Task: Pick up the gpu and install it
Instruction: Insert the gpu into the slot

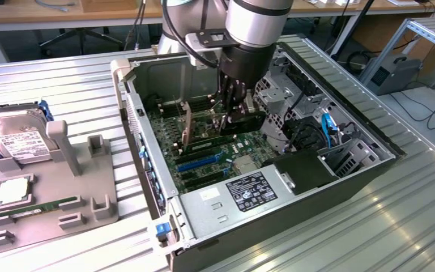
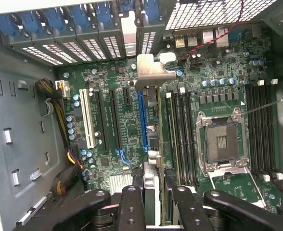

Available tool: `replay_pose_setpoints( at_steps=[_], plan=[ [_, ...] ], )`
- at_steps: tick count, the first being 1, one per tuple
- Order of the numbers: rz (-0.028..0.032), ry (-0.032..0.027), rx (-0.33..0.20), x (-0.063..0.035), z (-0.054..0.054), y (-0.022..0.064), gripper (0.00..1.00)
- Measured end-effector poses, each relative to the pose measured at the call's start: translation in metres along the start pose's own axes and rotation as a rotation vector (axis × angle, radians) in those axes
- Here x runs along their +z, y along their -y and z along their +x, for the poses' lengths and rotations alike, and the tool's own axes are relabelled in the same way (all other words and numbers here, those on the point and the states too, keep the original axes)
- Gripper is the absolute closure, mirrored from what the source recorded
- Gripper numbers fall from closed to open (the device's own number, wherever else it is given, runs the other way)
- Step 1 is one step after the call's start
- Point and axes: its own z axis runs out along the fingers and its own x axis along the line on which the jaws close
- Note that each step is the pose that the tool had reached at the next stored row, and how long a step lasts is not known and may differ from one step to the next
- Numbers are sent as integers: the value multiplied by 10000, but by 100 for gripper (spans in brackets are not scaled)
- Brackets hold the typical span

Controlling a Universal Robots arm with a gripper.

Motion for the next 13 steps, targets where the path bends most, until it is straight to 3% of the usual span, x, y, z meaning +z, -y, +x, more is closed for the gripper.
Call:
replay_pose_setpoints(
  at_steps=[13],
  plan=[
    [0,2,0,22,28,-20,73]
  ],
)
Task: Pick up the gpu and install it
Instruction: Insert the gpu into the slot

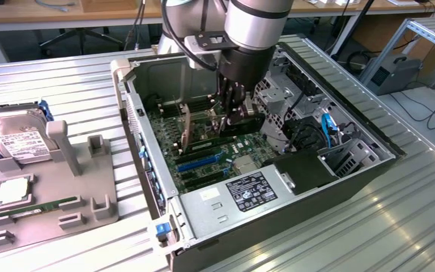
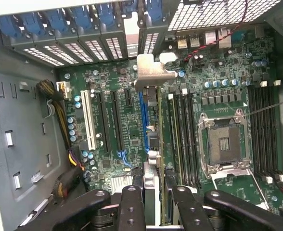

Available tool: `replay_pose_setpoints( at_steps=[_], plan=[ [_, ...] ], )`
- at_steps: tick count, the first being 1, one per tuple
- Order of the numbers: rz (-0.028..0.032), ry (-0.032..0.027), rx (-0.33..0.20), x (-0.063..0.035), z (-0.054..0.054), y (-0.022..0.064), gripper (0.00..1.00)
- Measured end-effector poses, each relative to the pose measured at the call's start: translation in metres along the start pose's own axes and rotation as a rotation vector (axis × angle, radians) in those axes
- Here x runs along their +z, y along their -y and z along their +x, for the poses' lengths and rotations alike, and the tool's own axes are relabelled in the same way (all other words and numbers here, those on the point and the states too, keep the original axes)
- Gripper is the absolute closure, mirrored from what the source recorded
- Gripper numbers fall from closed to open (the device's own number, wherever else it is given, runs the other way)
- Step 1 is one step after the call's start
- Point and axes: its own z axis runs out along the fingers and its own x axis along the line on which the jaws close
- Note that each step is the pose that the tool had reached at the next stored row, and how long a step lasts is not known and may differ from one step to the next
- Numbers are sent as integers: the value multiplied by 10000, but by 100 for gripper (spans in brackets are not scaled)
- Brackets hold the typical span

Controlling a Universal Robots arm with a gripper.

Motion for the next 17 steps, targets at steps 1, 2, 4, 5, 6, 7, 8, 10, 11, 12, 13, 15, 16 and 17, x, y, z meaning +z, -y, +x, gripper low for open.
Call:
replay_pose_setpoints(
  at_steps=[1,2,4,5,6,7,8,10,11,12,13,15,16,17],
  plan=[
    [0,0,0,1,2,-1,73],
    [0,0,1,4,4,-2,73],
    [0,0,0,11,6,-3,73],
    [0,0,0,15,7,-4,73],
    [0,-1,1,18,8,-6,73],
    [0,-1,2,22,11,-10,73],
    [0,0,2,26,12,-12,73],
    [0,0,1,35,15,-20,73],
    [0,-1,1,39,17,-26,73],
    [0,1,1,45,18,-33,73],
    [0,1,1,50,19,-35,73],
    [0,-1,1,61,21,-50,73],
    [0,-1,0,66,23,-61,73],
    [0,-1,0,70,25,-75,73]
  ],
)
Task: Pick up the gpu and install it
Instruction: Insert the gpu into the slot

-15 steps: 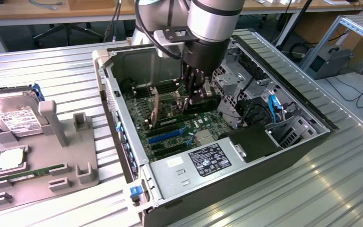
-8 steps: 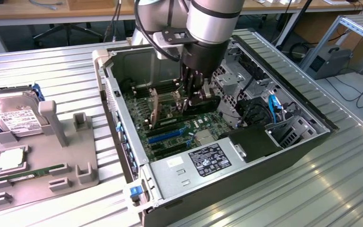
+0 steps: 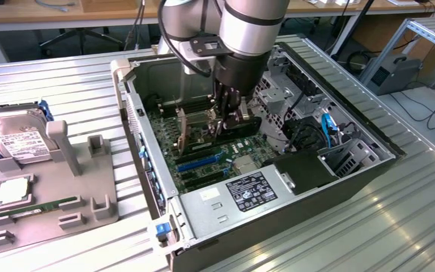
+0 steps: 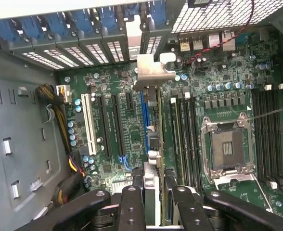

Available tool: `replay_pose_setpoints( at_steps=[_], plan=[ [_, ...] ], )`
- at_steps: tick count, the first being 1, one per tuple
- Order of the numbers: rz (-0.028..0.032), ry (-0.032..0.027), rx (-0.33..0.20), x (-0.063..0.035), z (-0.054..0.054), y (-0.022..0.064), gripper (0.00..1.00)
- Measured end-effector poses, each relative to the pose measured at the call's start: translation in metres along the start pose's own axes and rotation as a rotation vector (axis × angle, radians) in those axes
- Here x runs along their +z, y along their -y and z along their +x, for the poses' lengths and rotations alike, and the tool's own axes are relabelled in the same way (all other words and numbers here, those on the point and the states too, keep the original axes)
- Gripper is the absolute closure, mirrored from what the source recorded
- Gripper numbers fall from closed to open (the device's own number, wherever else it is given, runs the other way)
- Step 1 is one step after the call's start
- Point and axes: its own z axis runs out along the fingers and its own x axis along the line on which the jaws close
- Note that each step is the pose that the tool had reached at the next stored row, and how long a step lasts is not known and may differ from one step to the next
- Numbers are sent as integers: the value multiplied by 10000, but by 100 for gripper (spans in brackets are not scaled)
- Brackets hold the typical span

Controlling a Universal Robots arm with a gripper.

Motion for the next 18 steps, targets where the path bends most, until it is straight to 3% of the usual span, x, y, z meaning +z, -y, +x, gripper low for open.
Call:
replay_pose_setpoints(
  at_steps=[5,18],
  plan=[
    [-1,0,-18,13,5,-47,73],
    [-11,0,-527,42,7,-52,73]
  ],
)
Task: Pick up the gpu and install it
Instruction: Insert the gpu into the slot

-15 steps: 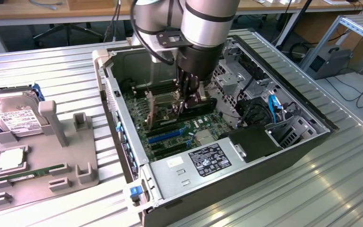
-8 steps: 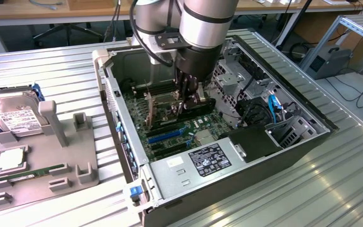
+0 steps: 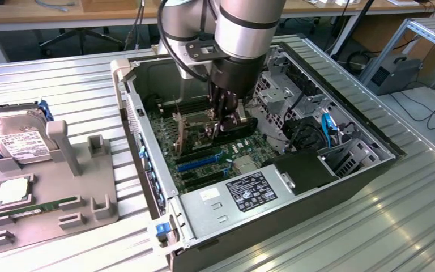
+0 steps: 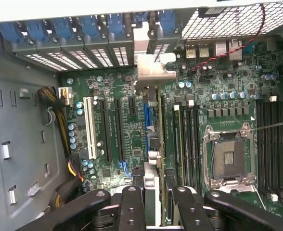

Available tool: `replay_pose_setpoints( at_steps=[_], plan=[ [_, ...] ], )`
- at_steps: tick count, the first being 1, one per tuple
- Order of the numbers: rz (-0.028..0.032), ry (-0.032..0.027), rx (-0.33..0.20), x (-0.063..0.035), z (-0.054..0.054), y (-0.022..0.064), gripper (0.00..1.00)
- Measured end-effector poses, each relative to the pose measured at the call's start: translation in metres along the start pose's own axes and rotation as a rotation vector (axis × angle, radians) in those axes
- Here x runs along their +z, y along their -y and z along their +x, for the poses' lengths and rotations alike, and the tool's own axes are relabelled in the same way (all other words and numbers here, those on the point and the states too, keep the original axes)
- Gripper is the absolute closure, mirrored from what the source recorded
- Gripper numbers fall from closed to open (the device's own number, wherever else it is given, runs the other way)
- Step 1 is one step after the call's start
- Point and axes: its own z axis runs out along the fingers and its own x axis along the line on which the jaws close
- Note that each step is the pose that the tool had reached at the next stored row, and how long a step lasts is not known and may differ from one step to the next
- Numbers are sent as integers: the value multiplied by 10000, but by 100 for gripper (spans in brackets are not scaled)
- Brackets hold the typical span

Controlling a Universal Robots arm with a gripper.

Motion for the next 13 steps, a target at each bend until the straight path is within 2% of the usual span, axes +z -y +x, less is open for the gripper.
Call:
replay_pose_setpoints(
  at_steps=[6,13],
  plan=[
    [-1,1,-93,13,2,-11,73],
    [-1,0,-96,44,19,-85,73]
  ],
)
